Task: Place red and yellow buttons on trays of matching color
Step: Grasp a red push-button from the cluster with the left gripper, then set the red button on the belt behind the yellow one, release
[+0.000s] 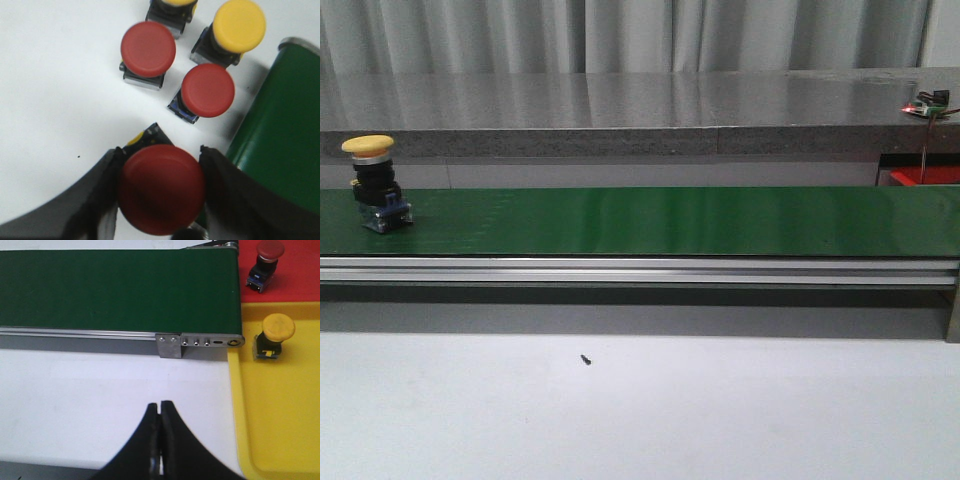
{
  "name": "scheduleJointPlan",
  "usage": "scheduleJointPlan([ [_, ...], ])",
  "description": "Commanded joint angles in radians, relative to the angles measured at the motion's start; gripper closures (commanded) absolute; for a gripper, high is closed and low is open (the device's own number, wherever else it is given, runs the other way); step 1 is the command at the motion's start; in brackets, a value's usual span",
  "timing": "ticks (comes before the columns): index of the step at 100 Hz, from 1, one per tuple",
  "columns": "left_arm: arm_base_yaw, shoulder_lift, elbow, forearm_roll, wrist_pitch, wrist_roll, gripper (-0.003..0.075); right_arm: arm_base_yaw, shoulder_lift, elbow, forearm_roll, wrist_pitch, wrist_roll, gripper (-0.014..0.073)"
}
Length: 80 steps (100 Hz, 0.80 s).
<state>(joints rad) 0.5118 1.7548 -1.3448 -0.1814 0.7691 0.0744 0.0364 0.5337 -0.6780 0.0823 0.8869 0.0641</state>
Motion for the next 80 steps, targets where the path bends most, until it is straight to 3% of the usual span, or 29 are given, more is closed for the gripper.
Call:
scheduleJointPlan([
  [1, 0.001, -0.092, -0.027, -0.006, -0.016, -0.002, 0.0492, 0.002, 0.002, -0.024, -0.001, -0.066, -0.008, 0.0662],
  [22, -0.043, -0.129, -0.036, -0.030, 0.051, 0.012, 0.0492, 0.002, 0.002, -0.024, -0.001, -0.066, -0.008, 0.0662],
  [51, -0.152, -0.125, -0.036, -0.030, 0.033, 0.014, 0.0492, 0.002, 0.002, -0.024, -0.001, -0.066, -0.008, 0.0662],
  [80, -0.188, -0.071, -0.036, -0.055, 0.052, 0.014, 0.0487, 0.002, 0.002, -0.024, -0.001, -0.066, -0.008, 0.0662],
])
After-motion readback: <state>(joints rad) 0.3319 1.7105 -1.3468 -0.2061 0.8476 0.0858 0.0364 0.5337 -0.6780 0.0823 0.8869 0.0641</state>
